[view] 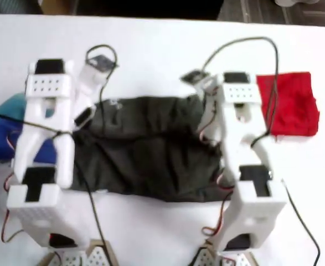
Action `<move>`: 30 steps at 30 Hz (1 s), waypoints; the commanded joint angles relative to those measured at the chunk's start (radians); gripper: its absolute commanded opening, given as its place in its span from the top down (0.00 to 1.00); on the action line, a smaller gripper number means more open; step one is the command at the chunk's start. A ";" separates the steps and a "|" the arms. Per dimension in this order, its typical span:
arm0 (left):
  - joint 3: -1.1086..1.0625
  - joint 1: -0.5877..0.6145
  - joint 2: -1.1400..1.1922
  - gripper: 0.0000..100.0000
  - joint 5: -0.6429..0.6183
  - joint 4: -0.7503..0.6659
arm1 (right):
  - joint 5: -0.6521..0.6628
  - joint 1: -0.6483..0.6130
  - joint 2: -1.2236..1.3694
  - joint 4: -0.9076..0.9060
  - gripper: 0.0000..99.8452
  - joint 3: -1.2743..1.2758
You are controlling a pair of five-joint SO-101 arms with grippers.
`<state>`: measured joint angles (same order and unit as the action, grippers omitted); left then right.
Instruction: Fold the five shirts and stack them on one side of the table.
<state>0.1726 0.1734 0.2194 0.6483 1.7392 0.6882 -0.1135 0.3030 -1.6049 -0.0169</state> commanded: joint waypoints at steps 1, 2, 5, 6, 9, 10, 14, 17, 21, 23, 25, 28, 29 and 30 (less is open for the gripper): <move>0.013 0.005 -0.029 0.97 0.012 -0.006 | 0.055 -0.016 -0.113 0.041 0.86 0.066; 0.013 0.006 -0.029 0.97 0.012 -0.006 | 0.068 -0.015 -0.134 0.047 0.81 0.077; 0.012 0.011 -0.031 0.97 0.012 -0.015 | 0.069 -0.007 -0.214 0.050 0.70 0.084; 0.012 0.011 -0.032 0.97 0.012 -0.020 | 0.069 -0.007 -0.245 0.047 0.69 0.087; 0.013 0.011 -0.034 0.97 0.012 -0.026 | 0.068 0.022 -0.329 0.030 0.70 0.110; 0.015 0.011 -0.035 0.97 0.012 -0.028 | 0.068 0.038 -0.348 0.035 0.70 0.133; 0.008 0.011 -0.035 0.97 0.011 -0.026 | 0.068 0.101 -0.358 0.107 0.70 0.261; 0.007 0.011 -0.031 0.97 0.011 -0.026 | 0.018 0.176 -0.334 0.295 0.71 0.311; 0.015 0.011 -0.037 0.97 0.011 -0.026 | -0.229 0.208 -0.240 0.401 0.72 0.330; 0.015 0.009 -0.037 0.97 0.011 -0.026 | -0.238 0.179 -0.182 0.395 0.75 0.330; 0.015 0.009 -0.037 0.97 0.011 -0.026 | -0.244 0.157 -0.140 0.392 0.77 0.328; 0.015 0.011 -0.038 0.97 0.011 -0.026 | -0.255 0.153 -0.093 0.404 0.77 0.321; 0.015 0.011 -0.038 0.97 0.011 -0.026 | -0.273 0.156 -0.081 0.404 0.77 0.310; 0.015 0.009 -0.038 0.97 0.011 -0.026 | -0.288 0.162 -0.068 0.401 0.77 0.301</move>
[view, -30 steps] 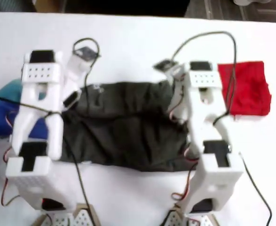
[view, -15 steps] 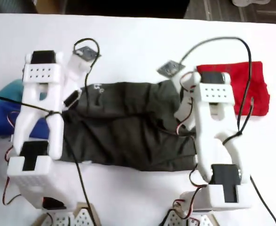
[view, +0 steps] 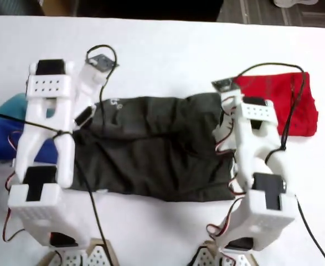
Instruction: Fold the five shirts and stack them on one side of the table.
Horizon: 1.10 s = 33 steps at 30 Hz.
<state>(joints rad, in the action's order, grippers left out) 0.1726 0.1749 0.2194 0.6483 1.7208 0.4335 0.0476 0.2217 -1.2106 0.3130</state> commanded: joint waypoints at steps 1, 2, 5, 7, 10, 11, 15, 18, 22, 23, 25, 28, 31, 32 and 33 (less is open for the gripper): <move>0.015 0.008 -0.038 0.97 0.011 -0.008 | -0.048 0.005 0.021 0.005 0.77 -0.037; 0.015 0.008 -0.038 0.97 0.011 -0.008 | -0.057 0.013 0.028 -0.002 0.77 -0.043; 0.015 0.008 -0.038 0.97 0.011 -0.008 | -0.058 0.024 0.035 -0.015 0.85 -0.066; 0.015 0.008 -0.038 0.97 0.011 -0.008 | -0.052 0.024 0.033 -0.010 0.94 -0.068; 0.015 0.008 -0.038 0.97 0.011 -0.008 | -0.052 0.022 0.031 -0.008 0.97 -0.072; 0.015 0.008 -0.038 0.97 0.011 -0.008 | -0.052 0.022 0.031 -0.012 0.98 -0.083; 0.015 0.009 -0.038 0.97 0.011 -0.008 | -0.052 0.024 0.031 -0.025 0.98 -0.124; 0.015 0.009 -0.038 0.97 0.012 -0.008 | -0.058 0.024 0.031 -0.056 0.98 -0.164; 0.015 0.009 -0.038 0.97 0.012 -0.023 | -0.052 0.019 -0.027 -0.110 0.98 -0.235; 0.015 0.009 -0.037 0.97 0.012 -0.023 | -0.052 0.016 -0.041 -0.117 0.98 -0.239; 0.015 0.006 -0.035 0.97 0.012 -0.023 | -0.051 0.016 -0.054 -0.125 0.98 -0.241; 0.015 0.003 -0.035 0.97 0.012 -0.023 | -0.051 0.031 -0.053 -0.122 0.98 -0.241; 0.015 0.003 -0.037 0.97 0.012 -0.035 | -0.049 0.036 -0.053 -0.122 0.98 -0.238; 0.015 0.005 -0.037 0.97 0.012 -0.035 | -0.049 0.036 -0.050 -0.127 0.98 -0.232; 0.015 0.005 -0.037 0.97 0.012 -0.035 | -0.049 0.035 -0.045 -0.127 0.97 -0.221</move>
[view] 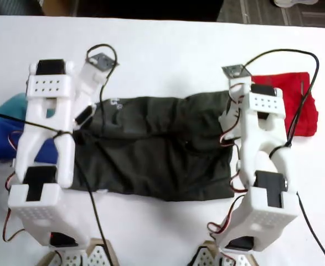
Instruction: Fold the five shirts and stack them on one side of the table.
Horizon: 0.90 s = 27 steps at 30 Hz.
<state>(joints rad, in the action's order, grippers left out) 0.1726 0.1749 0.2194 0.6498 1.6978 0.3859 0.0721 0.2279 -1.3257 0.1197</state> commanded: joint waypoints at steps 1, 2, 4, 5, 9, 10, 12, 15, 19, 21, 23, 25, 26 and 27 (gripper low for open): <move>0.015 0.005 -0.037 0.97 0.011 -0.012 | 0.011 0.008 -0.044 -0.013 0.97 -0.014; 0.015 0.005 -0.037 0.97 0.011 -0.012 | 0.029 0.008 -0.036 -0.013 0.94 0.003; 0.015 0.006 -0.037 0.97 0.011 -0.012 | 0.041 0.008 -0.015 -0.010 0.87 0.038; 0.015 0.008 -0.037 0.97 0.011 -0.012 | 0.046 0.008 -0.005 -0.008 0.84 0.055; 0.015 0.008 -0.037 0.97 0.011 -0.012 | 0.046 0.008 0.036 -0.007 0.87 0.084; 0.015 0.008 -0.037 0.97 0.011 -0.012 | 0.046 0.008 0.044 -0.007 0.88 0.084; 0.015 0.008 -0.037 0.97 0.011 -0.012 | 0.046 0.008 0.059 -0.007 0.88 0.084; 0.015 0.008 -0.037 0.97 0.011 -0.012 | 0.046 0.012 0.073 -0.005 0.88 0.080; 0.015 0.008 -0.037 0.97 0.011 -0.012 | 0.046 0.016 0.074 0.022 0.96 0.080; 0.015 0.009 -0.037 0.97 0.011 -0.012 | 0.046 0.016 0.067 0.022 0.98 0.080; 0.015 0.009 -0.037 0.97 0.011 -0.012 | 0.046 0.016 0.062 0.022 0.98 0.075; 0.015 0.009 -0.037 0.97 0.011 -0.012 | 0.046 0.016 0.044 0.019 0.98 0.064; 0.015 0.009 -0.037 0.97 0.011 -0.012 | 0.046 0.018 0.028 0.018 0.98 0.055; 0.015 0.009 -0.037 0.97 0.011 -0.012 | 0.046 0.018 0.007 0.015 0.98 0.046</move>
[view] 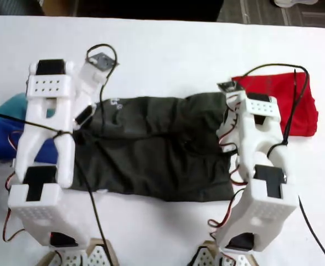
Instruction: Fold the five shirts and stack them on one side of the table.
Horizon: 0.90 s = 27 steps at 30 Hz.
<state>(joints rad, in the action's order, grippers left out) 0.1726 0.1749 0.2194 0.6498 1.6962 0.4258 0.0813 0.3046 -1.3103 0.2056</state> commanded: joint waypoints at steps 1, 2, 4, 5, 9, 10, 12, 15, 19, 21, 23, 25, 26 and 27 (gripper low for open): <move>0.015 0.009 -0.037 0.97 0.011 -0.011 | 0.006 0.008 -0.096 -0.001 0.98 -0.046; 0.015 0.009 -0.037 0.97 0.011 -0.011 | 0.006 0.008 -0.125 -0.007 0.98 -0.054; 0.015 0.009 -0.037 0.97 0.011 -0.011 | 0.006 0.007 -0.182 -0.031 0.98 -0.074; 0.015 0.009 -0.037 0.97 0.011 -0.011 | 0.006 0.007 -0.208 -0.044 0.98 -0.078; 0.015 0.006 -0.037 0.97 0.011 -0.011 | 0.008 0.008 -0.262 -0.054 0.98 -0.083; 0.015 0.006 -0.037 0.97 0.011 -0.011 | 0.012 0.008 -0.263 -0.053 0.98 -0.084; 0.015 0.005 -0.037 0.97 0.011 -0.011 | 0.040 0.008 -0.263 -0.045 0.98 -0.087; 0.019 0.005 -0.043 0.97 0.009 -0.011 | 0.051 0.008 -0.277 -0.028 0.98 -0.140; 0.122 0.009 -0.121 0.97 -0.008 0.026 | 0.055 -0.001 -0.343 -0.108 0.98 -0.345; 0.202 0.002 -0.190 0.97 -0.028 0.071 | 0.055 -0.002 -0.390 -0.148 0.98 -0.473; 0.252 -0.003 -0.265 0.97 -0.031 0.084 | 0.055 -0.002 -0.433 -0.182 0.98 -0.595; 0.255 0.008 -0.344 0.97 -0.029 0.083 | 0.055 -0.001 -0.475 -0.216 0.98 -0.697; 0.255 0.009 -0.382 0.97 -0.034 0.083 | 0.055 -0.001 -0.495 -0.228 0.98 -0.740; 0.255 0.009 -0.422 0.97 -0.034 0.083 | 0.057 -0.001 -0.516 -0.236 0.98 -0.776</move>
<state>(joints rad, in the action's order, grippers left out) 0.3828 0.1734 -0.0629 0.6268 1.7591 0.4749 0.0798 -0.1112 -1.5175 -0.4158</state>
